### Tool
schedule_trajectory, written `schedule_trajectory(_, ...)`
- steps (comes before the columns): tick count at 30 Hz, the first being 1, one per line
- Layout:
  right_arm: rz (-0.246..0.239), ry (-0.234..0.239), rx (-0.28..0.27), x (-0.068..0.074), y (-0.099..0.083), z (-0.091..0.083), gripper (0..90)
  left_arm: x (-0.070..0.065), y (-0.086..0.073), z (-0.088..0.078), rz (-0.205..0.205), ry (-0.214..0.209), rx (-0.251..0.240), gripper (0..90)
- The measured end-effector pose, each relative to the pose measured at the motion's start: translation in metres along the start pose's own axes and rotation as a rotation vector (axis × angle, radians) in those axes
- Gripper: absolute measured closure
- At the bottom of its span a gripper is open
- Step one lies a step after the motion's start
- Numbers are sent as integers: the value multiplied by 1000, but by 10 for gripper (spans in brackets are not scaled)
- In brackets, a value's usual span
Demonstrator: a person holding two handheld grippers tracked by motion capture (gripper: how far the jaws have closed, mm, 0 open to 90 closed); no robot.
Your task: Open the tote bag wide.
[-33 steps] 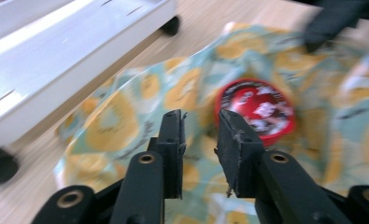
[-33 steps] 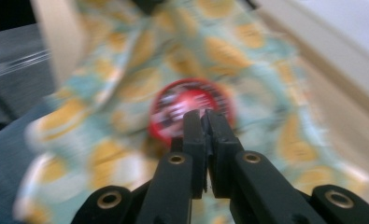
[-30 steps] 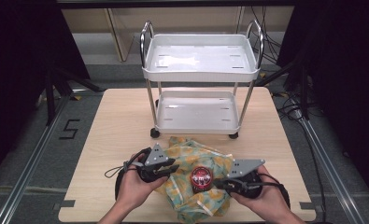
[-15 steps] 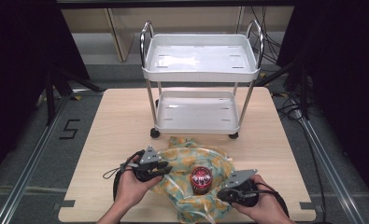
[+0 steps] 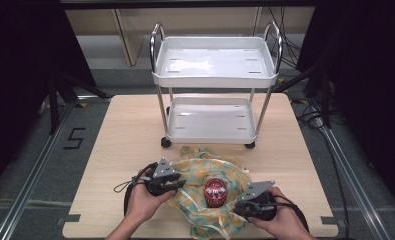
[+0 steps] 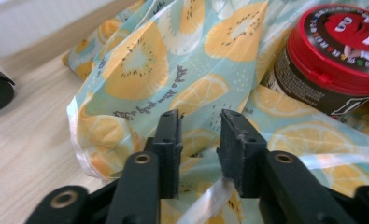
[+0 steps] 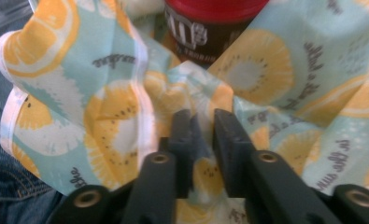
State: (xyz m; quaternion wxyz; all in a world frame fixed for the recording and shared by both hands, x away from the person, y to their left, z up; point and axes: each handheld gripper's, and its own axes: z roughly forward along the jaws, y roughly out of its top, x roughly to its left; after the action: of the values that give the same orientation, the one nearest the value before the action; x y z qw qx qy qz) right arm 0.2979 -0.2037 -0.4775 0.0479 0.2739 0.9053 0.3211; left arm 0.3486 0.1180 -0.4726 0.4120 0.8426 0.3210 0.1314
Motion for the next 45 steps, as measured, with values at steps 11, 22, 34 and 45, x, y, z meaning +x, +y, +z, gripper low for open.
schedule_trajectory(11, -42, -18, -133, -6, 12, -20, 542, -10, 7, -20, -3, -14, -109, 453)
schedule_trajectory(22, -72, -1, -212, -11, 34, -30, 459, -18, 1, -41, -36, -11, -168, 386)
schedule_trajectory(34, -97, 23, -256, -18, 52, -12, 384, -19, -3, -55, -11, 50, -199, 394)
schedule_trajectory(45, -62, 3, -288, -21, 39, -9, 368, -13, -5, -49, -58, 90, -228, 399)
